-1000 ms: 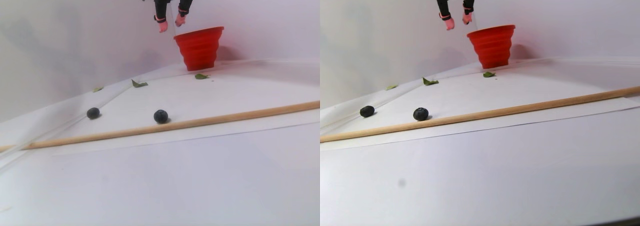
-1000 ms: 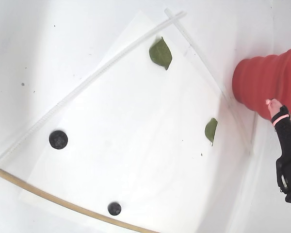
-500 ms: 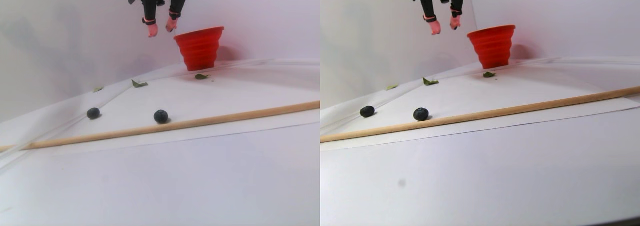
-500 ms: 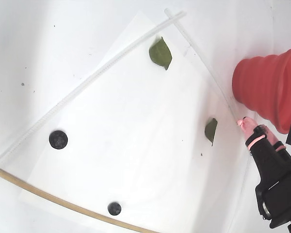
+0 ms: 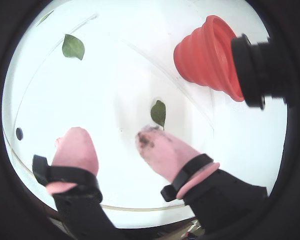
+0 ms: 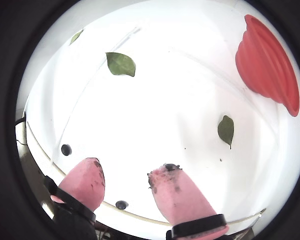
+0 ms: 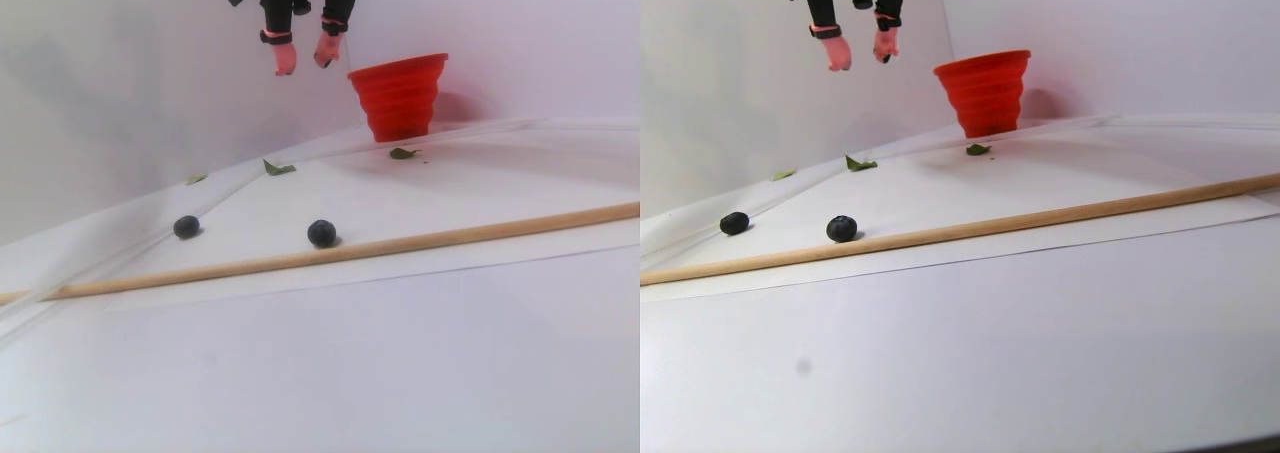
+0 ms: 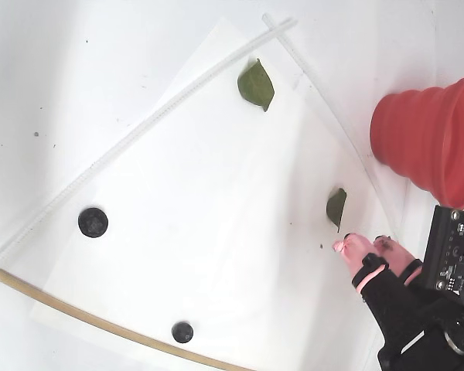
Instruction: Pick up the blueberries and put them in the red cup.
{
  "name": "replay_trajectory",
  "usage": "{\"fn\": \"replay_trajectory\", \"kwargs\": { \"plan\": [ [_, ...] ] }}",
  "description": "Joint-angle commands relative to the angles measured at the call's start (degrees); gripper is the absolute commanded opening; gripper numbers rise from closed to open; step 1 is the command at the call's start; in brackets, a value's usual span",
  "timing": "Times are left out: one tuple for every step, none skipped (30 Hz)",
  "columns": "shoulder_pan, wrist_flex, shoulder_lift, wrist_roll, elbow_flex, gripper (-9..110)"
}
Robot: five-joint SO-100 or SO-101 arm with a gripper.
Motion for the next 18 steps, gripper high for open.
{"fn": "replay_trajectory", "kwargs": {
  "plan": [
    [-1.49, 2.11, 7.12, -0.79, 0.62, 17],
    [-1.58, 2.90, 7.82, -1.05, 1.23, 17],
    [-1.67, 3.60, 8.35, -1.23, 1.85, 17],
    [-1.76, 4.04, 8.88, -1.58, 2.46, 17],
    [-1.76, 4.48, 9.23, -1.85, 3.16, 17],
    [-1.76, 5.01, 9.76, -2.29, 3.87, 17],
    [-1.76, 5.27, 10.28, -2.72, 4.66, 17],
    [-1.76, 5.36, 10.72, -3.08, 5.36, 17],
    [-1.76, 5.80, 10.99, -3.43, 5.80, 17],
    [-1.76, 6.50, 11.34, -3.69, 6.06, 17],
    [-1.76, 7.38, 11.51, -3.87, 6.15, 17],
    [-1.76, 7.91, 11.78, -3.87, 6.42, 17],
    [-1.85, 8.35, 11.95, -4.04, 6.77, 17],
    [-1.93, 8.61, 12.13, -4.13, 7.12, 17],
    [-2.02, 8.70, 12.22, -4.13, 7.65, 17],
    [-2.20, 8.70, 12.39, -4.22, 8.17, 17],
    [-2.29, 8.79, 12.66, -4.22, 8.79, 17],
    [-2.46, 8.79, 12.74, -4.39, 9.40, 17]
  ]
}}
